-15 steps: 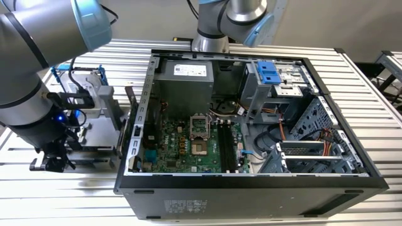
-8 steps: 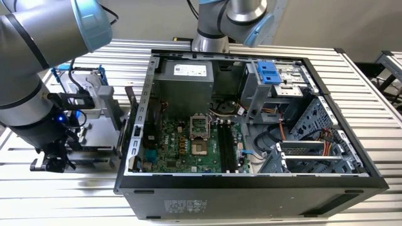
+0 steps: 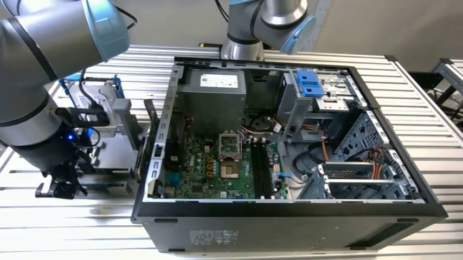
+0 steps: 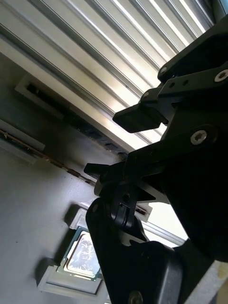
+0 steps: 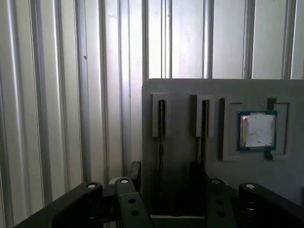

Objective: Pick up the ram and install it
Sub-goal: 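Pick up the ram and move it above insertion slot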

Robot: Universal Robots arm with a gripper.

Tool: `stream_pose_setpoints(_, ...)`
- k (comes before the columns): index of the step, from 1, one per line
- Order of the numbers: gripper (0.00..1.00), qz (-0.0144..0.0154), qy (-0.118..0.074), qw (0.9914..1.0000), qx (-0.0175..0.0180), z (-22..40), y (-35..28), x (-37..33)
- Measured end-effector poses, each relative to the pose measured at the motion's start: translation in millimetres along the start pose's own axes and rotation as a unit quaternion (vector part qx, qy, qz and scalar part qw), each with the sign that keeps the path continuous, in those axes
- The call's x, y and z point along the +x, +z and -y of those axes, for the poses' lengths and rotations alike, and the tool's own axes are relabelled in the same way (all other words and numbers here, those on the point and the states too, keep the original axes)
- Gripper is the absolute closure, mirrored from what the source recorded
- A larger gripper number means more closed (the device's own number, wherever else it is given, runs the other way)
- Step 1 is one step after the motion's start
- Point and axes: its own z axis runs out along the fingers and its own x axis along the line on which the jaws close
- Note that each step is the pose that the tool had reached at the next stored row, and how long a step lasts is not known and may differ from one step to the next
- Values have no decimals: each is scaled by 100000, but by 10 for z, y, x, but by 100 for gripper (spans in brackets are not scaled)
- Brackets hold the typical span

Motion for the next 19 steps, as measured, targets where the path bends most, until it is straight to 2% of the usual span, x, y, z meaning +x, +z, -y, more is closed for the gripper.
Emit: stream_pose_setpoints(19, 0, 3, -2, 100000, 3, 0, 46, 1)
